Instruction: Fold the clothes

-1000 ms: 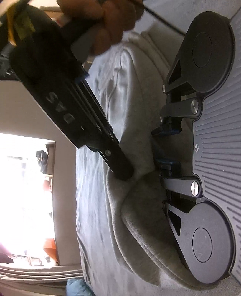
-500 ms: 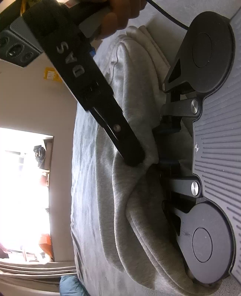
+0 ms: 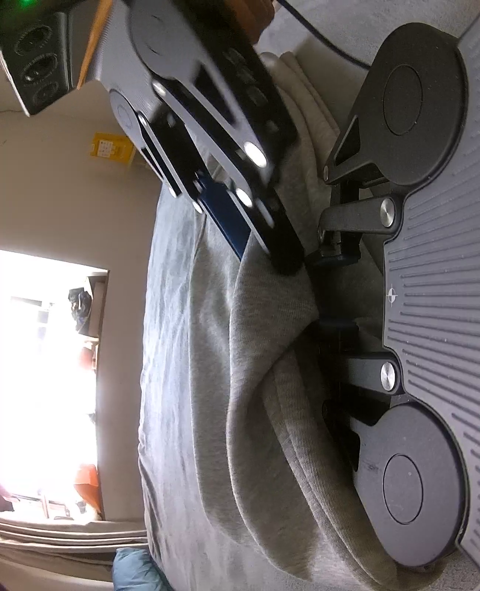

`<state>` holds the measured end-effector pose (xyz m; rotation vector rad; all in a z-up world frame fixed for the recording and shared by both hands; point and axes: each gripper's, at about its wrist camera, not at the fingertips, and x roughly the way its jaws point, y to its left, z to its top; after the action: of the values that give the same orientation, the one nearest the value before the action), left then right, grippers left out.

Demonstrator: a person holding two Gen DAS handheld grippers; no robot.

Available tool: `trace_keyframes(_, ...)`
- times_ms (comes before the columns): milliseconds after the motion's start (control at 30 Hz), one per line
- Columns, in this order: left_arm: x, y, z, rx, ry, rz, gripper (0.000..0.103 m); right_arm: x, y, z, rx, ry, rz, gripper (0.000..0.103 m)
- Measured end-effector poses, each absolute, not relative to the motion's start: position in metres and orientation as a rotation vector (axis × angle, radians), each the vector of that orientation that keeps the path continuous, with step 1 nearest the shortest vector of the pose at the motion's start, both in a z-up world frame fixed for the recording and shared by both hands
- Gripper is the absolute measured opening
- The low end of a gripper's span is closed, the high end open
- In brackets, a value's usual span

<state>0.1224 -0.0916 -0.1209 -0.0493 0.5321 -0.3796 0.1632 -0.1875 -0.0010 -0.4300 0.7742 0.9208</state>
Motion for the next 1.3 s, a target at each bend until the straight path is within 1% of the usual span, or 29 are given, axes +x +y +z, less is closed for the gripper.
trace_keyframes(67,0.122,-0.092,-0.121,-0.046,0.533,-0.38,0.028,0.16,-0.184,-0.004,-0.47,0.755,0.905,0.023)
trace_keyframes(100,0.122,-0.091,-0.121,-0.047,0.532,-0.38,0.028,0.158,-0.183,-0.005,-0.489,0.745,0.898,0.012)
trace_keyframes(200,0.12,-0.087,-0.119,-0.05,0.53,-0.373,0.028,0.152,-0.178,-0.009,-0.548,0.715,0.874,0.01)
trace_keyframes(400,0.101,-0.077,-0.12,-0.005,0.536,-0.349,0.028,0.139,-0.173,-0.012,-0.636,0.65,0.858,0.01)
trace_keyframes(500,0.109,-0.08,-0.121,0.032,0.528,-0.327,0.029,0.13,-0.173,-0.012,-0.667,0.613,0.87,0.01)
trace_keyframes(567,0.119,-0.076,-0.122,0.004,0.542,-0.291,0.029,0.123,-0.172,-0.015,-0.707,0.589,0.877,0.01)
trace_keyframes(633,0.126,-0.063,-0.122,-0.08,0.564,-0.277,0.028,0.112,-0.169,-0.021,-0.78,0.555,0.881,0.01)
trace_keyframes(767,0.118,-0.058,-0.116,-0.043,0.573,-0.265,0.028,0.097,-0.163,-0.032,-0.887,0.495,0.868,0.01)
trace_keyframes(1000,0.081,-0.049,-0.101,0.027,0.547,-0.206,0.031,0.106,-0.167,-0.028,-0.799,0.529,0.859,0.01)
trace_keyframes(1300,0.092,-0.06,-0.117,0.164,0.531,-0.123,0.035,0.1,-0.168,-0.03,-0.794,0.517,0.848,0.01)
